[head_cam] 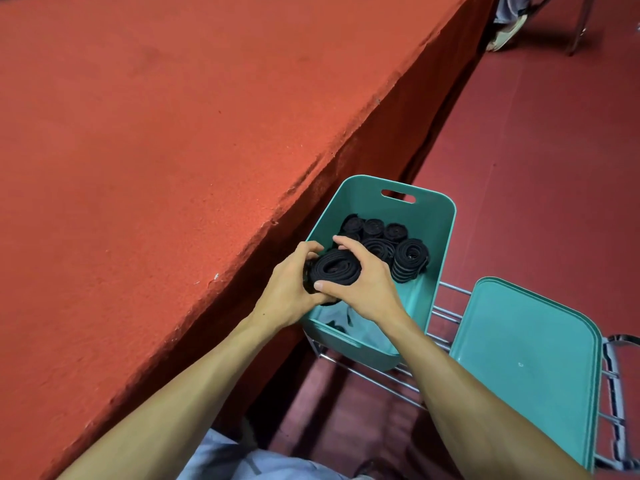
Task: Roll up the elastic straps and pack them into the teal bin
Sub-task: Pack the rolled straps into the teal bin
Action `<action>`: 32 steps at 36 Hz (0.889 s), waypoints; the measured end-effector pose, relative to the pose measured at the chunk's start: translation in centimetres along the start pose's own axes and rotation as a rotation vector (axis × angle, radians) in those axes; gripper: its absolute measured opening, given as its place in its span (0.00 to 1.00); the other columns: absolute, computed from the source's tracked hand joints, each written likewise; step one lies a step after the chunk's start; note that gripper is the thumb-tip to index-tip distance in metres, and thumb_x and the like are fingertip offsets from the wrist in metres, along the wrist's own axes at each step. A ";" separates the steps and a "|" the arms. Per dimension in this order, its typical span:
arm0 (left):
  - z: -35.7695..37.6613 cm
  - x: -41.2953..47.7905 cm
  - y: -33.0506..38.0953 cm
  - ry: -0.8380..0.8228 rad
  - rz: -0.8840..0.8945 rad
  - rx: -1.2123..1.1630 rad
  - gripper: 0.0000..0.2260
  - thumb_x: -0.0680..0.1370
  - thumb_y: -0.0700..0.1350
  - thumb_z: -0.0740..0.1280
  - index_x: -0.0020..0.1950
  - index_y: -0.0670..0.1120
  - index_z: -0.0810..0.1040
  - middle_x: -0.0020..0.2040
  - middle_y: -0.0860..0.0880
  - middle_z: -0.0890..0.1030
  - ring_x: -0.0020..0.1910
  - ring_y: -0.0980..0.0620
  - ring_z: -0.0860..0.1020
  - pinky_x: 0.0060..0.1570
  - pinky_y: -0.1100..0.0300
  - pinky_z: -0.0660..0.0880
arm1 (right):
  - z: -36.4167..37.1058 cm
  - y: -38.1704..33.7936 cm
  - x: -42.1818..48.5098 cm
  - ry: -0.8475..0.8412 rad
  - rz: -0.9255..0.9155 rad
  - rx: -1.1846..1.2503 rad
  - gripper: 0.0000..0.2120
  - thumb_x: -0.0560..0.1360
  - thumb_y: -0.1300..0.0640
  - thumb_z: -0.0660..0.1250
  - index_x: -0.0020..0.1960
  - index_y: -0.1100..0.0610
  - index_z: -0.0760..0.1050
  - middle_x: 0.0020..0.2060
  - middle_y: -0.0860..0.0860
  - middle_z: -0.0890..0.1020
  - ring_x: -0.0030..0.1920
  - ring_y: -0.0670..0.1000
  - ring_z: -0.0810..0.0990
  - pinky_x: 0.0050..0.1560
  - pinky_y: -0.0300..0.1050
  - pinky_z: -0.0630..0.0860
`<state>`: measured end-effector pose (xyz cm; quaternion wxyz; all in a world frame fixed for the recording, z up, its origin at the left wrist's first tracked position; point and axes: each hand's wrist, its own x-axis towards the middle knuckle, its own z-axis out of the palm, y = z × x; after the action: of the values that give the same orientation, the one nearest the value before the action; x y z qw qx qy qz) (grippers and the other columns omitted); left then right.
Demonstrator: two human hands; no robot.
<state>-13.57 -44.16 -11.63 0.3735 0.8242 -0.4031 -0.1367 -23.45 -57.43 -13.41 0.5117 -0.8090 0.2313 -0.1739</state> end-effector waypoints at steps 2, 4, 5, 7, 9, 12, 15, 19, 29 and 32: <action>-0.4 -0.2 -0.1 -0.055 0.022 -0.007 0.29 0.71 0.42 0.78 0.67 0.50 0.69 0.60 0.56 0.75 0.64 0.60 0.72 0.59 0.61 0.75 | -0.4 0.1 -0.1 -0.006 -0.002 -0.010 0.37 0.62 0.47 0.81 0.69 0.42 0.72 0.59 0.42 0.80 0.61 0.44 0.76 0.66 0.45 0.72; -0.7 -0.1 -0.1 -0.072 0.037 0.003 0.27 0.73 0.41 0.76 0.68 0.50 0.69 0.60 0.56 0.74 0.65 0.58 0.72 0.59 0.60 0.74 | -0.7 0.1 -0.1 -0.011 -0.006 -0.022 0.37 0.63 0.47 0.81 0.69 0.42 0.72 0.58 0.42 0.79 0.61 0.44 0.76 0.65 0.45 0.72; -0.7 -0.1 -0.1 -0.071 0.037 0.012 0.27 0.73 0.41 0.76 0.68 0.50 0.69 0.59 0.56 0.74 0.63 0.58 0.73 0.59 0.61 0.73 | -0.7 0.2 -0.1 -0.020 -0.007 -0.026 0.37 0.63 0.47 0.81 0.69 0.42 0.72 0.58 0.42 0.79 0.62 0.45 0.76 0.66 0.46 0.72; -0.8 0.0 -0.1 -0.053 0.025 0.016 0.27 0.72 0.41 0.76 0.68 0.50 0.69 0.58 0.55 0.74 0.61 0.57 0.74 0.57 0.61 0.71 | -0.6 0.3 -0.1 -0.043 -0.010 -0.044 0.39 0.61 0.45 0.81 0.70 0.40 0.70 0.60 0.42 0.78 0.64 0.47 0.75 0.67 0.50 0.72; -0.6 -0.1 -0.3 -0.037 0.019 0.000 0.27 0.72 0.40 0.77 0.67 0.50 0.70 0.58 0.55 0.75 0.60 0.57 0.74 0.57 0.59 0.74 | -0.5 0.5 -0.1 -0.070 -0.010 -0.070 0.43 0.59 0.40 0.81 0.70 0.38 0.67 0.63 0.43 0.77 0.66 0.49 0.73 0.68 0.52 0.71; -0.3 -0.1 -0.3 -0.032 0.028 -0.006 0.27 0.71 0.41 0.77 0.66 0.51 0.71 0.57 0.55 0.76 0.59 0.55 0.75 0.55 0.55 0.77 | -0.7 0.5 0.0 -0.073 -0.017 -0.099 0.42 0.60 0.40 0.81 0.70 0.39 0.68 0.62 0.44 0.77 0.65 0.49 0.74 0.67 0.48 0.71; -0.3 0.1 -0.4 -0.055 0.042 -0.007 0.27 0.71 0.41 0.77 0.67 0.50 0.70 0.57 0.54 0.76 0.58 0.54 0.75 0.53 0.56 0.78 | -1.1 0.4 -0.1 -0.077 -0.039 -0.107 0.39 0.62 0.46 0.82 0.70 0.42 0.71 0.60 0.44 0.78 0.62 0.46 0.75 0.63 0.41 0.70; -0.2 0.4 -0.7 -0.120 0.061 -0.037 0.28 0.73 0.39 0.76 0.68 0.51 0.68 0.61 0.49 0.77 0.57 0.55 0.77 0.52 0.66 0.78 | -1.3 0.7 -0.1 -0.061 -0.017 -0.111 0.39 0.61 0.47 0.83 0.69 0.43 0.72 0.57 0.44 0.79 0.60 0.47 0.76 0.60 0.38 0.70; -0.3 0.3 -3.3 -0.065 0.307 0.305 0.26 0.73 0.55 0.74 0.66 0.45 0.73 0.62 0.50 0.75 0.65 0.48 0.68 0.67 0.57 0.65 | -1.3 1.6 -0.1 -0.041 0.048 -0.198 0.40 0.58 0.44 0.82 0.68 0.43 0.73 0.60 0.43 0.79 0.64 0.51 0.75 0.66 0.47 0.71; -0.4 0.3 -3.7 -0.063 0.304 0.299 0.31 0.72 0.63 0.67 0.67 0.44 0.73 0.65 0.50 0.74 0.67 0.49 0.66 0.69 0.64 0.58 | -1.4 1.6 -0.1 -0.044 0.057 -0.217 0.40 0.60 0.47 0.83 0.69 0.46 0.73 0.62 0.44 0.79 0.64 0.47 0.74 0.65 0.39 0.68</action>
<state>-11.08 -42.75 -14.00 0.2507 0.7954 -0.5502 -0.0431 -24.61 -58.99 -14.31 0.4309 -0.8563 0.2603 -0.1157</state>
